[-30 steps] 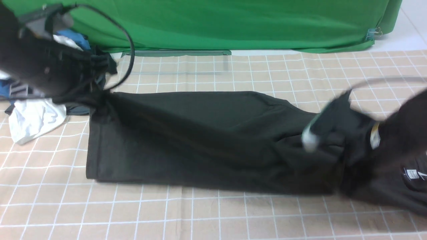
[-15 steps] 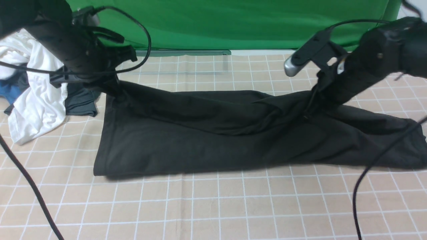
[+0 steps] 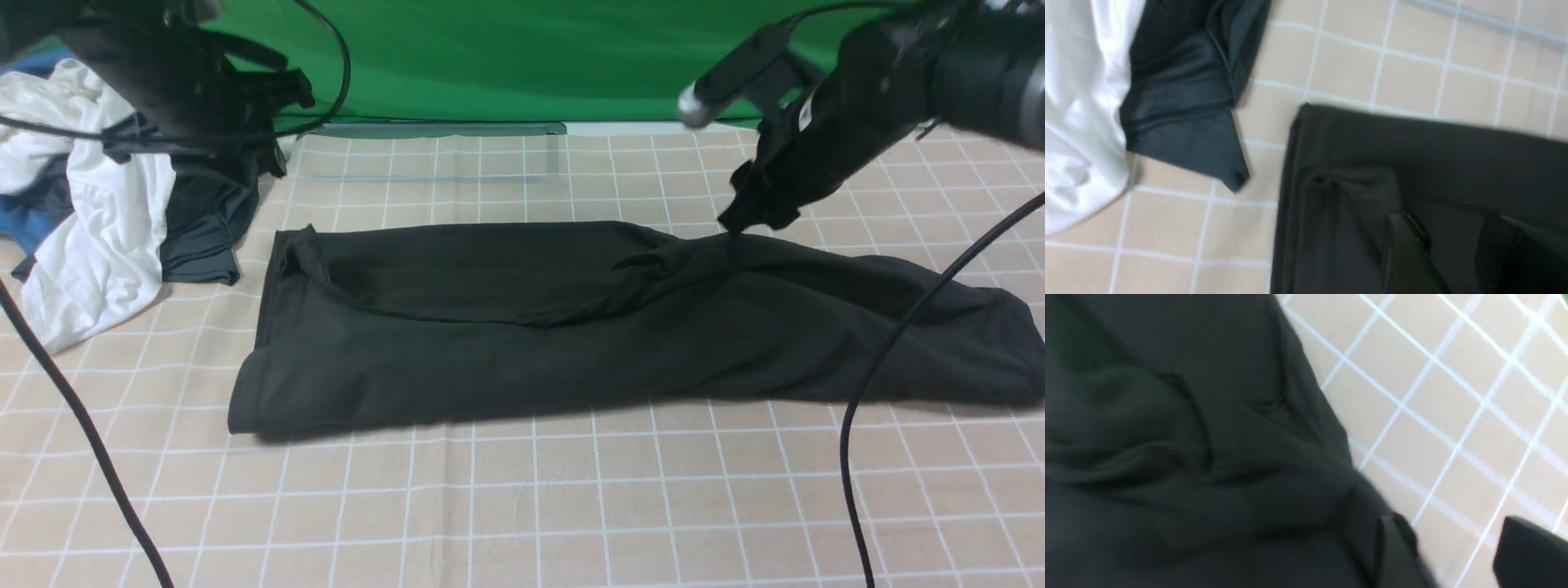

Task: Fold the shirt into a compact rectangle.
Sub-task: 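Fold the black garment in half by bringing its near edge over to the far edge, then pull the folded dark garment lengthwise by its ends to straighten it flat on the table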

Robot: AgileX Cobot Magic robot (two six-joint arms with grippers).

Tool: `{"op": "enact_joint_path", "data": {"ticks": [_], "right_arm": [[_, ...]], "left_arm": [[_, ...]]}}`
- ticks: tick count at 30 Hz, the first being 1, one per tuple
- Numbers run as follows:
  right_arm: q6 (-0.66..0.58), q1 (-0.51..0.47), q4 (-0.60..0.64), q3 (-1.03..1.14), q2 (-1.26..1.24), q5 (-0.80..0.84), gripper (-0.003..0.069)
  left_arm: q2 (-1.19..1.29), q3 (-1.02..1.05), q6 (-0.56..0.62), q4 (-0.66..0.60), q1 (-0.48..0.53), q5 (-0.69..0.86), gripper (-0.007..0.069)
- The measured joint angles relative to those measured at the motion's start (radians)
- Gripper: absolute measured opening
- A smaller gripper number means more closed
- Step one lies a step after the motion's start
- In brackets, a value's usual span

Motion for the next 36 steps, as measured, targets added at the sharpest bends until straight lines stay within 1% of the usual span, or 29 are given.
{"op": "enact_joint_path", "data": {"ticks": [1,2,4,5,6,8,10,13,19,22,26,29,31,32,34,36], "right_arm": [[-0.028,-0.003,0.091,-0.007,-0.011,0.036,0.0217],[-0.06,-0.002,0.155,-0.01,-0.014,0.062,0.0154],[-0.148,-0.002,0.304,-0.01,-0.005,0.105,0.0069],[-0.177,-0.002,0.352,-0.01,0.003,0.116,0.0055],[-0.225,0.002,0.432,-0.009,0.024,0.134,0.0038],[-0.269,0.009,0.501,-0.009,0.064,0.155,0.0034],[-0.288,0.016,0.524,-0.009,0.092,0.157,0.0034],[-0.306,0.031,0.539,-0.007,0.154,0.148,0.0034],[-0.312,0.063,0.546,-0.007,0.211,0.044,0.0034],[-0.313,0.071,0.546,-0.007,0.228,-0.085,0.0034],[-0.314,0.074,0.545,-0.018,0.258,-0.342,0.0035],[-0.314,0.07,0.545,-0.076,0.287,-0.416,0.0035],[-0.314,0.06,0.541,-0.158,0.294,-0.347,0.0036],[-0.314,0.06,0.541,-0.165,0.294,-0.337,0.0036],[-0.31,0.045,0.529,-0.251,0.277,-0.172,0.0038],[-0.301,0.038,0.525,-0.294,0.257,-0.032,0.0038]], "left_arm": [[-0.002,-0.001,0.054,-0.018,-0.014,0.034,0.0232],[-0.002,0.001,0.081,-0.018,-0.03,0.057,0.0218],[-0.002,0.015,0.103,-0.015,-0.059,0.091,0.0164],[-0.002,0.023,0.106,-0.015,-0.069,0.098,0.0141],[-0.003,0.043,0.109,-0.018,-0.088,0.116,0.009],[-0.009,0.088,0.114,-0.023,-0.107,0.116,0.0035],[-0.018,0.112,0.115,-0.03,-0.111,0.106,0.002],[-0.041,0.165,0.113,-0.03,-0.111,0.078,0.0018],[-0.076,0.18,0.108,-0.031,-0.113,0.072,0.0019],[-0.096,0.18,0.103,-0.034,-0.114,0.049,0.0019],[-0.132,0.18,0.096,-0.042,-0.115,0.034,0.0019],[-0.148,0.18,0.092,-0.05,-0.115,0.033,0.0019],[-0.155,0.18,0.093,-0.06,-0.115,0.036,0.0019],[-0.155,0.18,0.093,-0.06,-0.115,0.036,0.0019],[-0.162,0.18,0.109,-0.069,-0.115,0.045,0.0019],[-0.163,0.18,0.126,-0.074,-0.115,0.061,0.0019]]}}
